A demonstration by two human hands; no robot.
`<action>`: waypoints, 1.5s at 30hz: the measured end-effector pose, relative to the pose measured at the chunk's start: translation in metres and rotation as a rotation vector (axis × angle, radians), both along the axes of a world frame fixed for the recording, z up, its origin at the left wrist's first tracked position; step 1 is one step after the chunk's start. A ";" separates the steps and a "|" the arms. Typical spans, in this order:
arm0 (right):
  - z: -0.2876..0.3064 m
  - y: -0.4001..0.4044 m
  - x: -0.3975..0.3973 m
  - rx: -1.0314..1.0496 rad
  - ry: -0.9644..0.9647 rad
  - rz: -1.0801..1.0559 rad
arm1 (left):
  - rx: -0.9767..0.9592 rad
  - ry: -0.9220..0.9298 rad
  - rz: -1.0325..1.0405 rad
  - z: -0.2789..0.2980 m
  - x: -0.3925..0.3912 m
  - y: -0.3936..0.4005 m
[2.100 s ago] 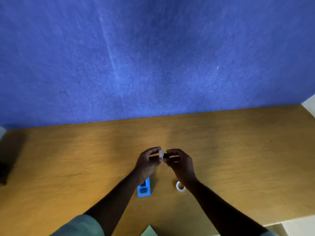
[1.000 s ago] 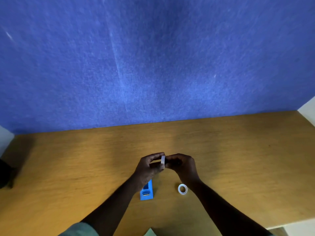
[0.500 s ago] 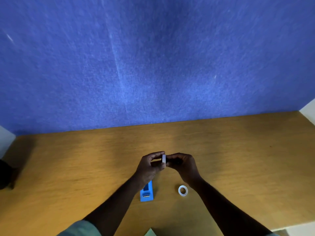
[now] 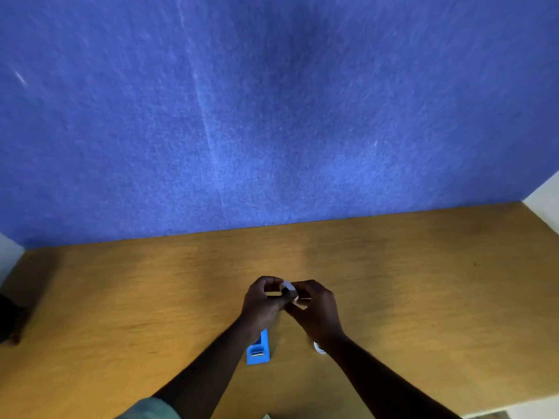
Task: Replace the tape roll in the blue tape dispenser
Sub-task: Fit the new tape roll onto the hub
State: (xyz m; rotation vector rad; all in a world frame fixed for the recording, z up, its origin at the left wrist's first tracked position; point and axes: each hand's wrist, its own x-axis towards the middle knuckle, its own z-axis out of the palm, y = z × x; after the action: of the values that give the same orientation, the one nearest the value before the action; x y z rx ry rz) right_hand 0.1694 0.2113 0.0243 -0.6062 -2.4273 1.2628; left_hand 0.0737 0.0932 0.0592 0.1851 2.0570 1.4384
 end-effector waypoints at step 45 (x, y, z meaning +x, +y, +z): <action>0.010 -0.016 0.003 0.004 0.007 0.014 | 0.079 0.066 0.061 0.004 0.015 -0.018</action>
State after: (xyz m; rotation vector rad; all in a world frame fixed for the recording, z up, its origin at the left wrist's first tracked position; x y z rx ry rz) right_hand 0.1729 0.1952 0.0340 -0.5841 -2.4321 1.2633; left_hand 0.0884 0.0749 0.0635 0.2063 2.0757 1.5718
